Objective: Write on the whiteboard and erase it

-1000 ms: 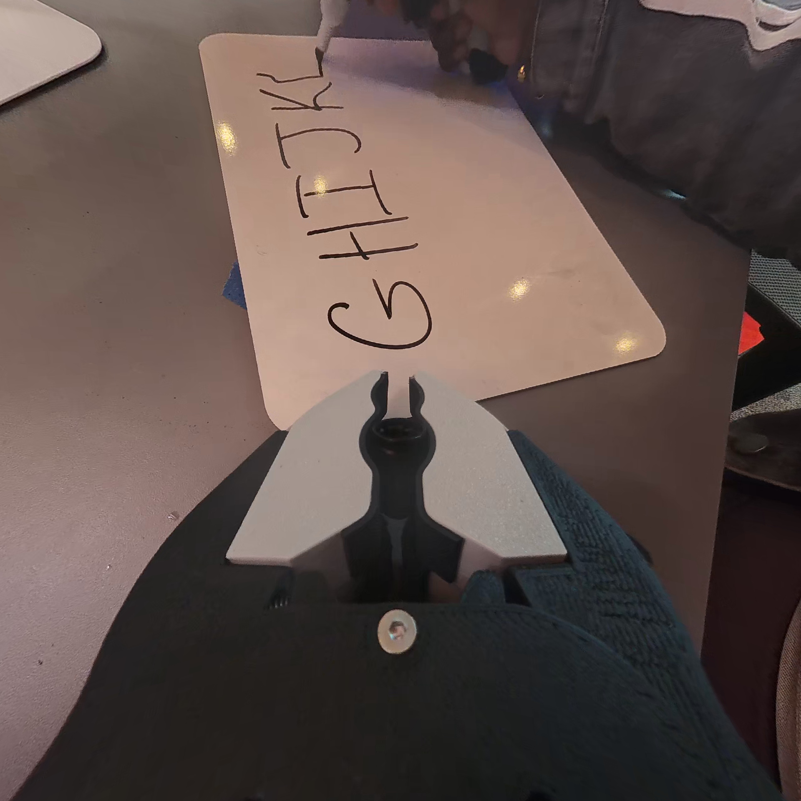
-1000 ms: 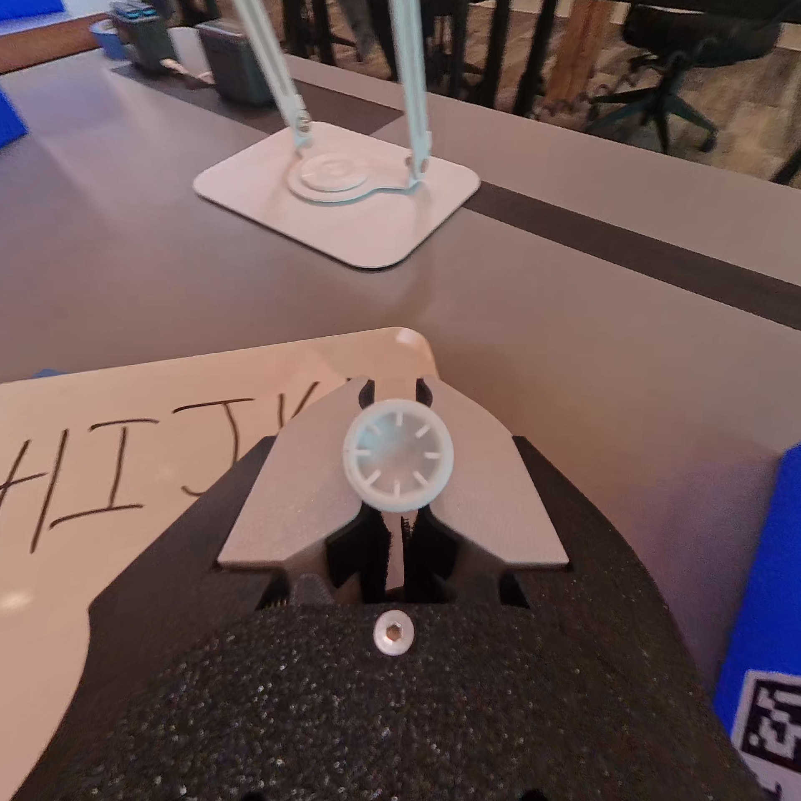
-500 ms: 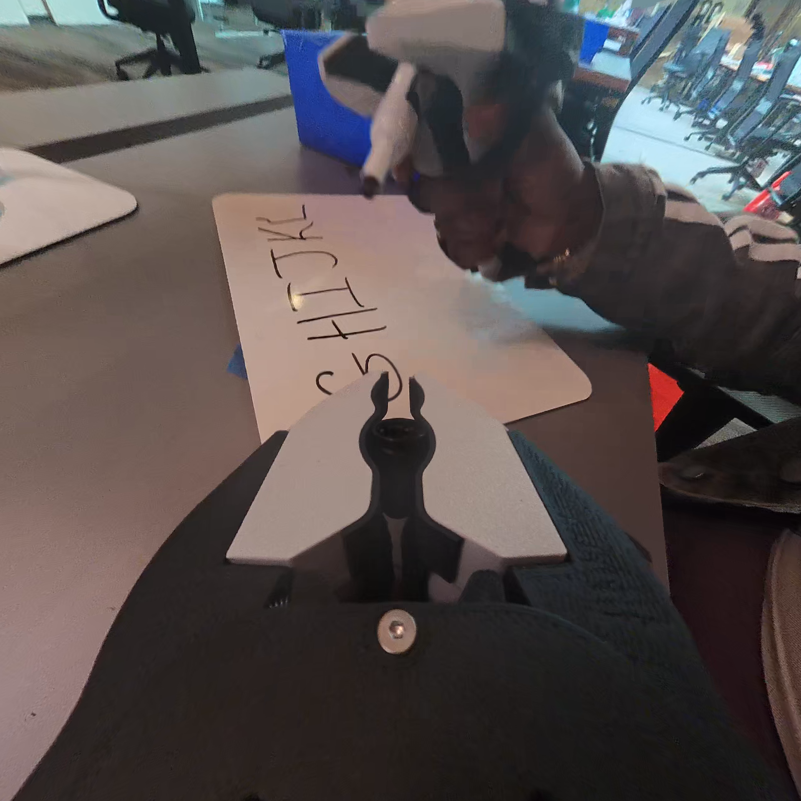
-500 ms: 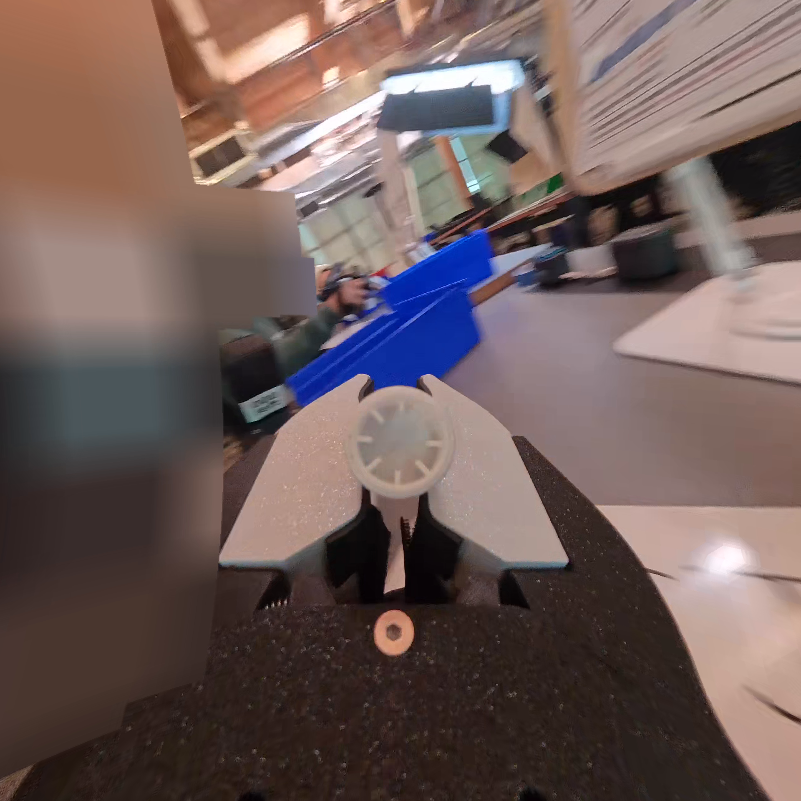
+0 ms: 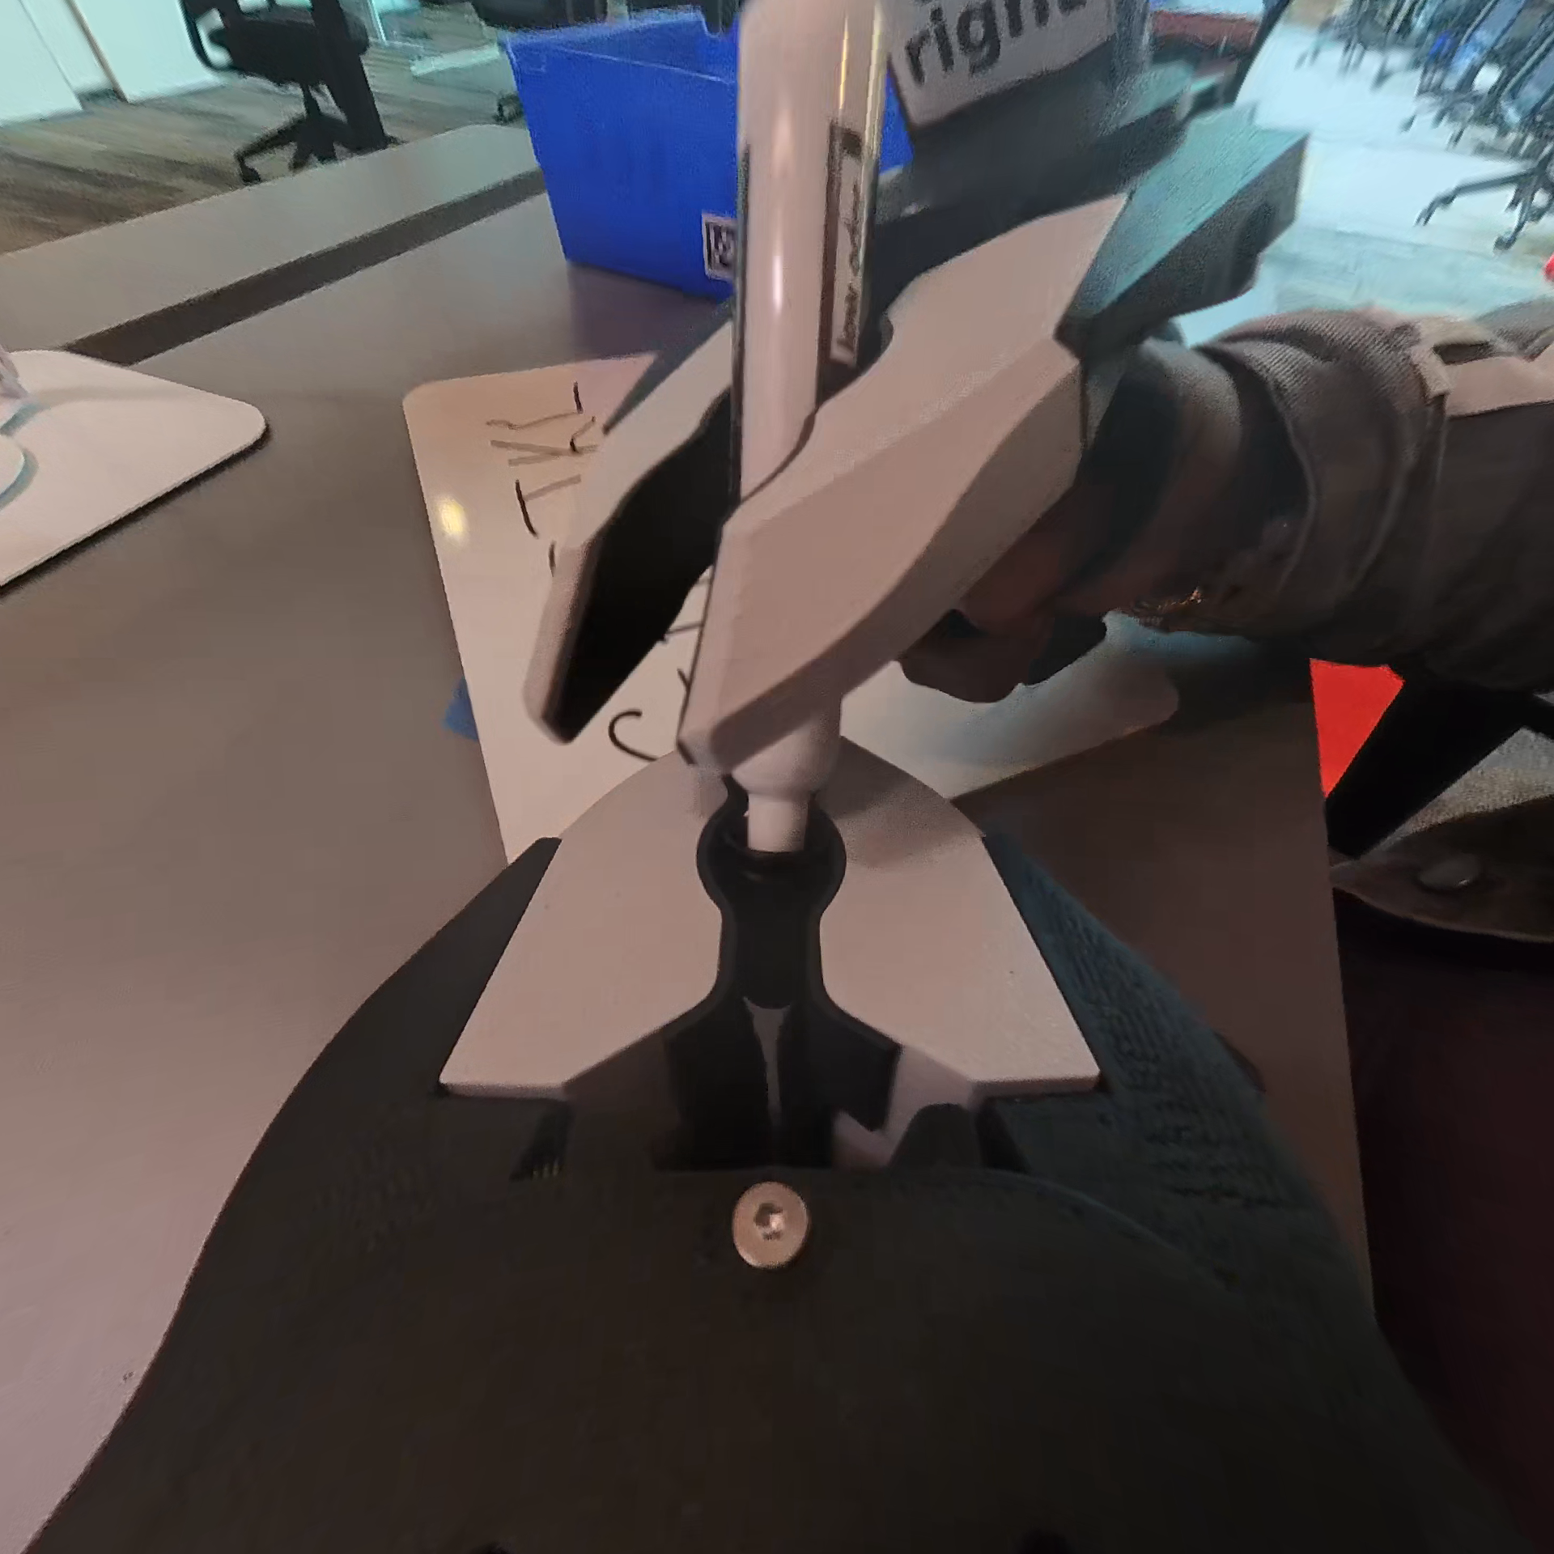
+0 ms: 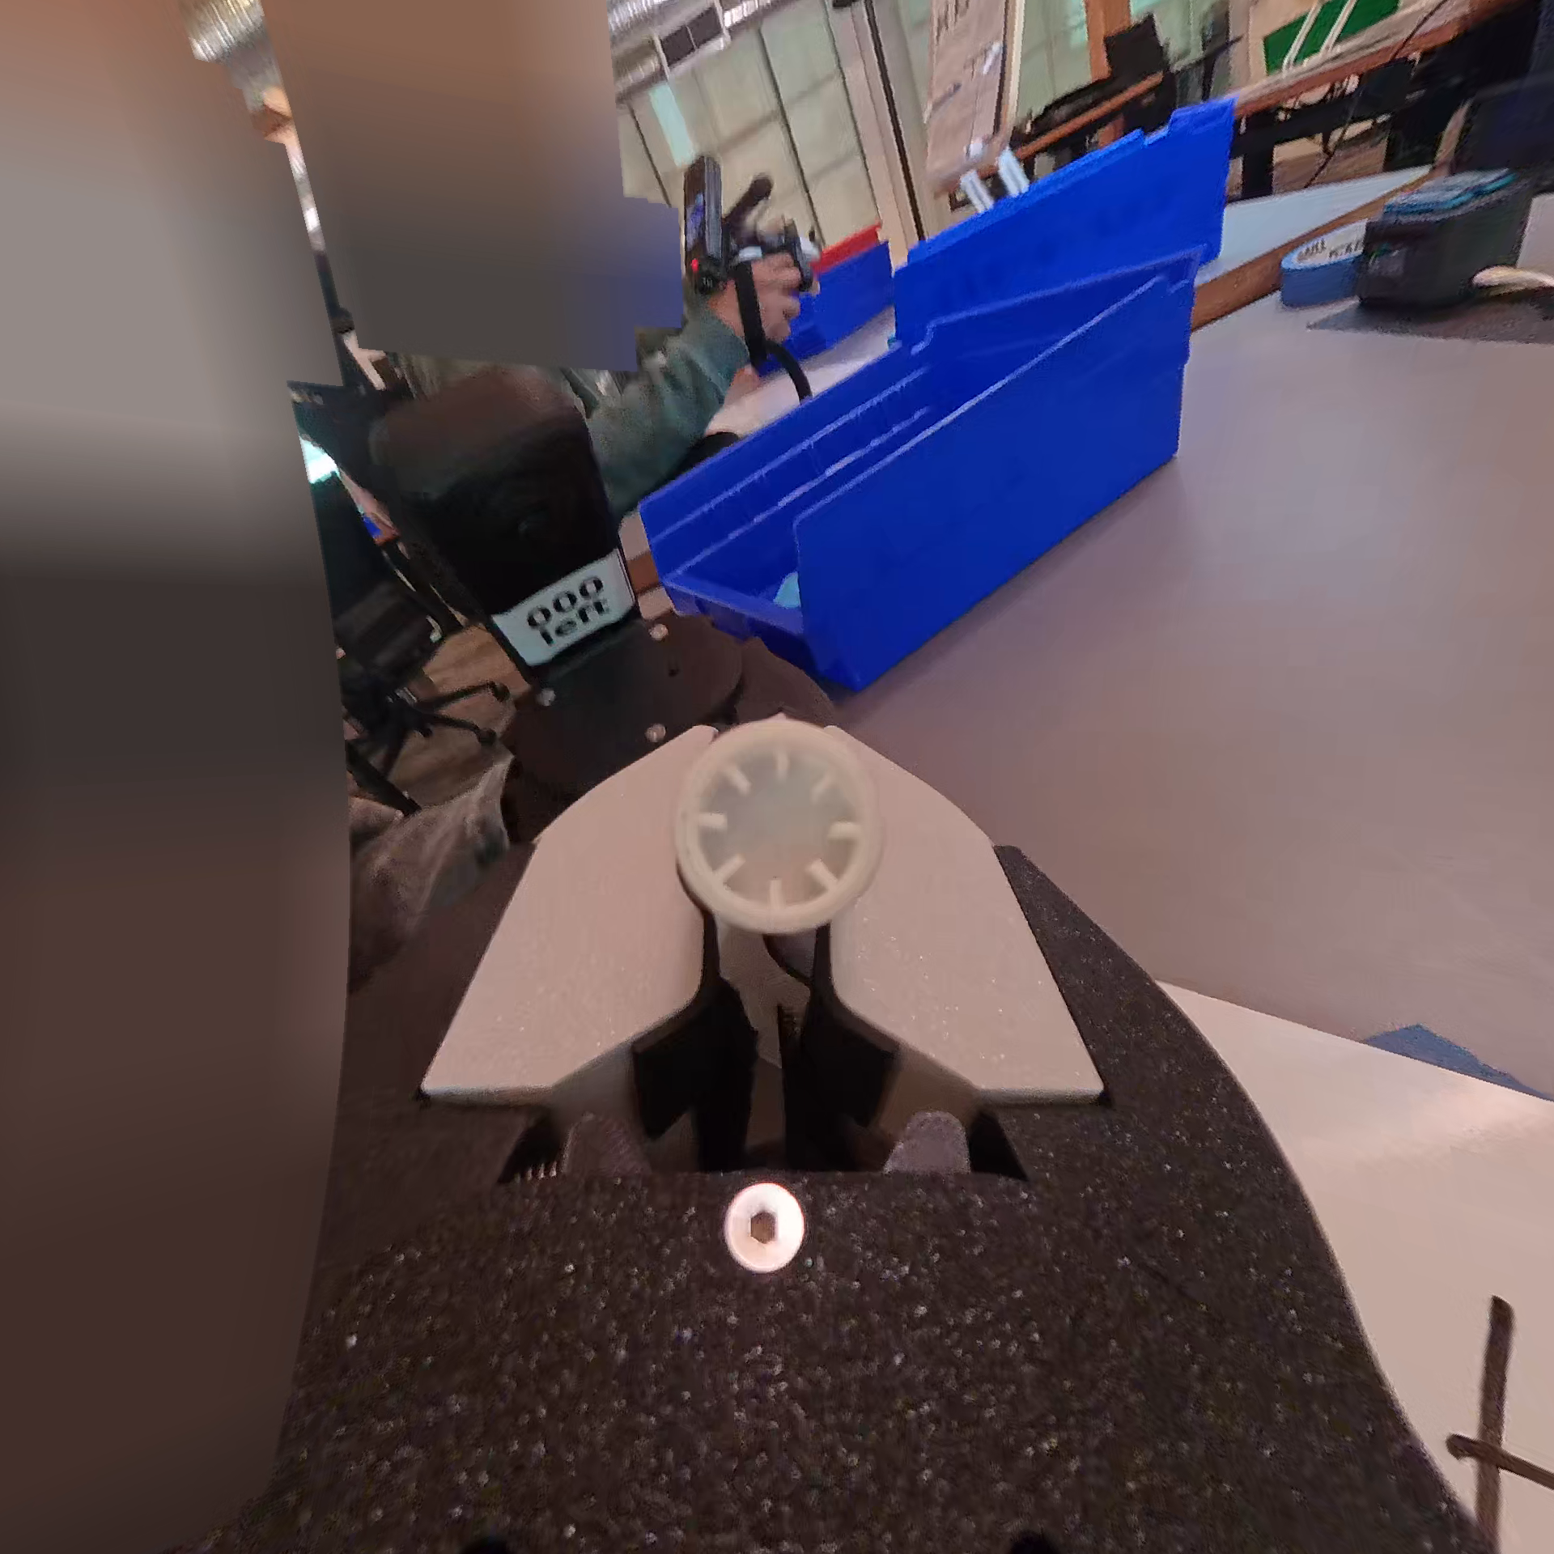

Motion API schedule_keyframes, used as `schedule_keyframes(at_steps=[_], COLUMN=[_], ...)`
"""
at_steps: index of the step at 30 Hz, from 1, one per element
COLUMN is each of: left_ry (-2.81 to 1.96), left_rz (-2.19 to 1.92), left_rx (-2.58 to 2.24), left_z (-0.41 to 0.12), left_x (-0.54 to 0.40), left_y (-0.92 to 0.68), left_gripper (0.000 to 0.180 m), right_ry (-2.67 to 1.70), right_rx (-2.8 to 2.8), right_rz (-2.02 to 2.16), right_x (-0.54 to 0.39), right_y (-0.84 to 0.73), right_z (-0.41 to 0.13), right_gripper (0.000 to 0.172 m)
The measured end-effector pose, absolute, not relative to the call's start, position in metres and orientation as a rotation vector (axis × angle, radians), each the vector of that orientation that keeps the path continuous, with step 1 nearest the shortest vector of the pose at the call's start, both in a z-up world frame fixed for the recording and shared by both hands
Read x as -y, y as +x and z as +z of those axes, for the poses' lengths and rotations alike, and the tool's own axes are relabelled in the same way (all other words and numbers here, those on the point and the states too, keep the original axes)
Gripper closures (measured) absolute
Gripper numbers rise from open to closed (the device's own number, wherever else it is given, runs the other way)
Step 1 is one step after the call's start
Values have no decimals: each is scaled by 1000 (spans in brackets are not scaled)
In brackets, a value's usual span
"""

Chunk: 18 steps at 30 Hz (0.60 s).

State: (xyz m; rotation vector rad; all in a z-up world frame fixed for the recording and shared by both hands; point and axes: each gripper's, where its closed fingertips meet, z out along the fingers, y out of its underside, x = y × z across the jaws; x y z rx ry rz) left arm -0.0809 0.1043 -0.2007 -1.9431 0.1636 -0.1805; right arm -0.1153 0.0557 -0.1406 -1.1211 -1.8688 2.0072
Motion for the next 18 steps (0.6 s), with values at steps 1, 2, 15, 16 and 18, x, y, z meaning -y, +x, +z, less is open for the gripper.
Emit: schedule_keyframes(at_steps=[1,2,15,16,18], left_ry=[-1971,-1987,-2128,-2137,-2142], left_rz=[-178,-170,-119,-113,-94], left_rx=[-164,-152,-96,-97,-114], left_z=[-205,-207,-227,-228,-229], left_x=[-104,-104,-107,-107,-107], left_y=[-81,-83,-90,-90,-89], left_gripper=[172,172,174,174,175], right_ry=[-1120,-1128,-1324,-1333,-1325], right_rx=[1856,1830,1739,1743,1769], right_rz=[2001,2000,1772,1767,1744], right_x=[-53,-53,-62,-62,-60], right_y=[-117,-119,-128,-128,-130], right_z=[-143,-144,-170,-172,-174], right_gripper=[152,152,152,152,152])
